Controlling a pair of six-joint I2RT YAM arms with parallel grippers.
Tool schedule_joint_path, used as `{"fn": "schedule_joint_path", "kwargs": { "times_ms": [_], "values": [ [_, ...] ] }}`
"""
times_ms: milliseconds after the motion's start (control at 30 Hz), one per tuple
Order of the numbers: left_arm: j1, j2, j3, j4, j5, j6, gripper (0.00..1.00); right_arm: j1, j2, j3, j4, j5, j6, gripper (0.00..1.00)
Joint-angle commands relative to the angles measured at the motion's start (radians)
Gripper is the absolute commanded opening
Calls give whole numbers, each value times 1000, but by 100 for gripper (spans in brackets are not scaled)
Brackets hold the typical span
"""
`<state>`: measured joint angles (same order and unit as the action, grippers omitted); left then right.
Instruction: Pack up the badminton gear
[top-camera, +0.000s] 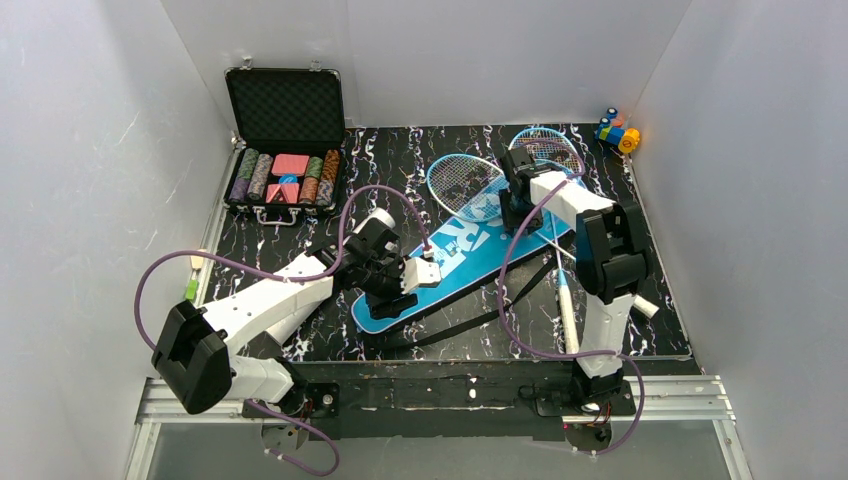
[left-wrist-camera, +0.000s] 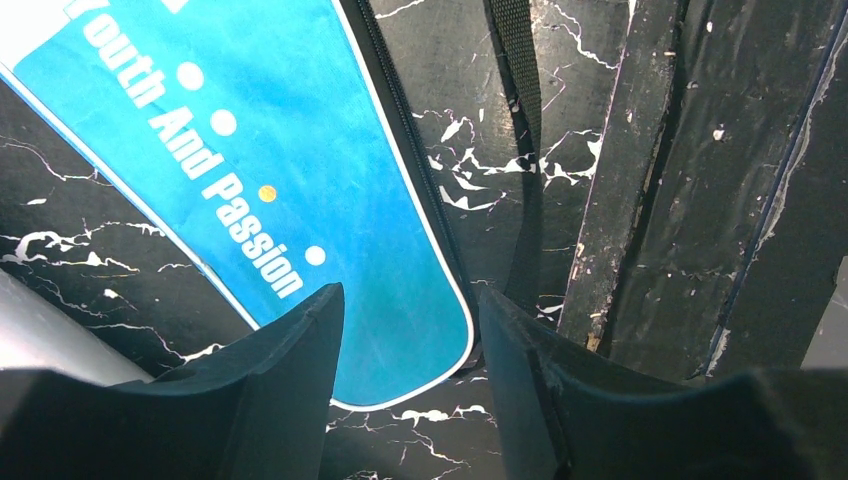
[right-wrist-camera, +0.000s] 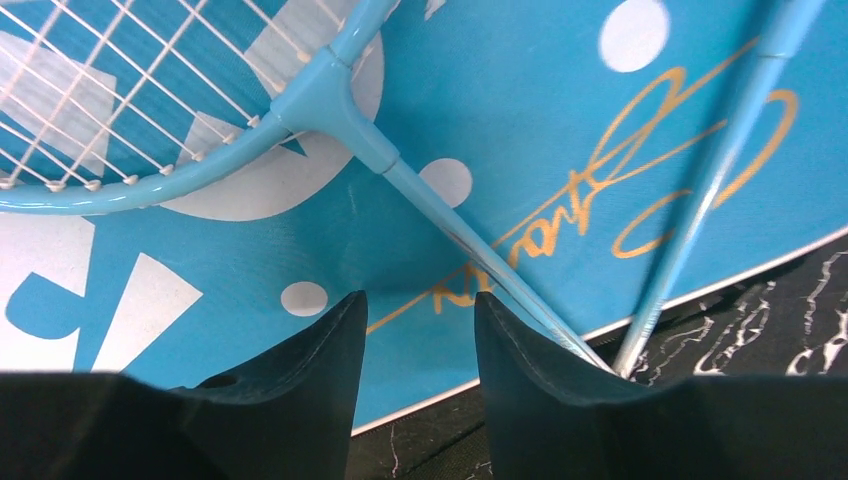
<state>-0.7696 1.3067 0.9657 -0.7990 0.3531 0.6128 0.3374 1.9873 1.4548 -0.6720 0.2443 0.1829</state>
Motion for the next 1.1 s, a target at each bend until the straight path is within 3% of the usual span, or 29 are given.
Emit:
{"fn": "schedule_joint_path", "kwargs": {
  "times_ms": [0, 600, 667, 733, 800, 1067],
  "values": [
    [-4, -39, -12, 16, 26, 0, 52, -18, -99, 4, 57, 52, -22, 53],
    [-5, -47, 0, 7, 25, 2, 52, -68, 43, 69, 9, -28, -16, 56],
    [-4, -46, 6, 3, 25, 3, 52, -69, 66, 93, -7, -30, -12, 47],
    [-4, -46, 6, 4, 26, 3, 52, -69, 70, 110, -20, -26, -7, 31],
    [-4, -49, 3, 3, 27, 2, 52, -69, 60, 107, -19, -13, -4, 1],
    [-4, -52, 3, 4, 27, -4, 52, -69, -16, 60, 25, -18, -7, 1]
  ]
}}
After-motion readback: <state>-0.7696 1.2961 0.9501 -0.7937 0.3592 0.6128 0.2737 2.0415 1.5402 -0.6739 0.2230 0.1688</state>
